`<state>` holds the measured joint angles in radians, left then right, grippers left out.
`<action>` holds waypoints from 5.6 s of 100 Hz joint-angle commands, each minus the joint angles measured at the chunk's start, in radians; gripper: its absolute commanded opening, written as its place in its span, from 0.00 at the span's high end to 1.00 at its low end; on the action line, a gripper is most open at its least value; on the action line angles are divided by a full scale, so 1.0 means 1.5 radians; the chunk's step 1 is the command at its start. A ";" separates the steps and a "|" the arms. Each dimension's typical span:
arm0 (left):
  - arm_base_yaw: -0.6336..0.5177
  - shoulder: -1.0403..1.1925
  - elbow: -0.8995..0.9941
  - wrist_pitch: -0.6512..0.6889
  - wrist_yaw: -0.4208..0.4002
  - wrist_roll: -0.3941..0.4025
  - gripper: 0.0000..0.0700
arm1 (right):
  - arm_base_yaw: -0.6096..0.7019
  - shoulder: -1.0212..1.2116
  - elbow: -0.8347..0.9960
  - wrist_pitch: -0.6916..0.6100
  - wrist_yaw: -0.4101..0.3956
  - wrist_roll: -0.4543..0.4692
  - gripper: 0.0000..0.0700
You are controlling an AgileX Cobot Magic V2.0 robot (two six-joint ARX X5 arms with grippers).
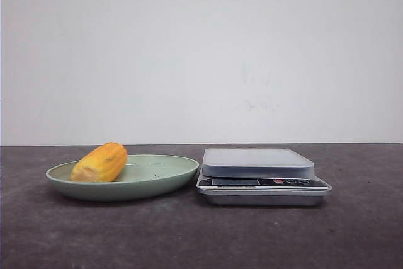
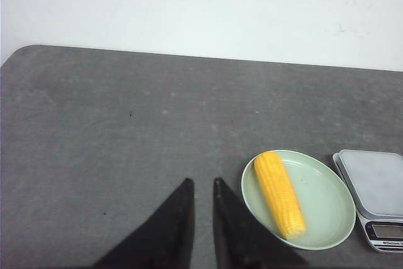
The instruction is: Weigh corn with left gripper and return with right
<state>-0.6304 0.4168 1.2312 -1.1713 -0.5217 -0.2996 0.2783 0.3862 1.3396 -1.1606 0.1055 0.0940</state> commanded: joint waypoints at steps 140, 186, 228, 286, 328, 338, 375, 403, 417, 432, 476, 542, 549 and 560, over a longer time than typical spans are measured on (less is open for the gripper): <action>0.419 -0.249 -0.668 0.628 0.305 0.101 0.98 | 0.001 -0.002 0.010 0.009 0.000 0.007 0.99; 0.441 -0.276 -0.812 0.690 0.370 0.102 0.98 | 0.001 -0.002 0.010 0.009 0.000 0.007 0.99; 0.443 -0.276 -0.812 0.657 0.376 0.122 0.98 | 0.001 -0.002 0.010 0.009 0.000 0.007 0.99; 0.443 -0.276 -0.812 0.657 0.376 0.122 0.98 | 0.001 -0.002 0.010 0.009 0.000 0.007 0.99; 0.443 -0.276 -0.812 0.657 0.376 0.122 0.98 | 0.001 -0.002 0.010 0.010 0.003 -0.008 0.99; 0.443 -0.276 -0.812 0.657 0.376 0.122 0.98 | 0.002 -0.002 0.010 0.011 0.005 -0.021 0.99; 0.443 -0.276 -0.812 0.657 0.376 0.122 0.98 | -0.080 -0.078 -0.325 0.423 -0.035 -0.075 0.99; 0.443 -0.276 -0.812 0.657 0.376 0.122 0.98 | -0.132 -0.123 -0.636 0.642 -0.038 -0.068 0.99; 0.443 -0.276 -0.812 0.657 0.376 0.122 0.98 | -0.155 -0.153 -0.765 0.717 -0.038 -0.033 0.99; 0.443 -0.276 -0.812 0.657 0.376 0.122 0.98 | -0.172 -0.208 -0.860 0.754 -0.038 -0.010 0.99; 0.443 -0.276 -0.812 0.656 0.376 0.122 0.98 | -0.175 -0.255 -0.885 0.654 -0.043 -0.024 0.99; 0.443 -0.276 -0.812 0.656 0.376 0.122 0.98 | -0.175 -0.255 -0.885 0.671 -0.055 -0.046 0.99; 0.443 -0.276 -0.812 0.656 0.376 0.122 0.98 | -0.175 -0.255 -0.885 0.671 -0.055 -0.046 0.99; 0.443 -0.276 -0.812 0.656 0.376 0.122 0.98 | -0.175 -0.255 -0.885 0.671 -0.055 -0.046 0.99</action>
<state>0.0307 0.0044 0.0315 -0.1818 0.0353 -0.1291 0.0174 0.0063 0.0154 -0.1677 0.0216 0.0303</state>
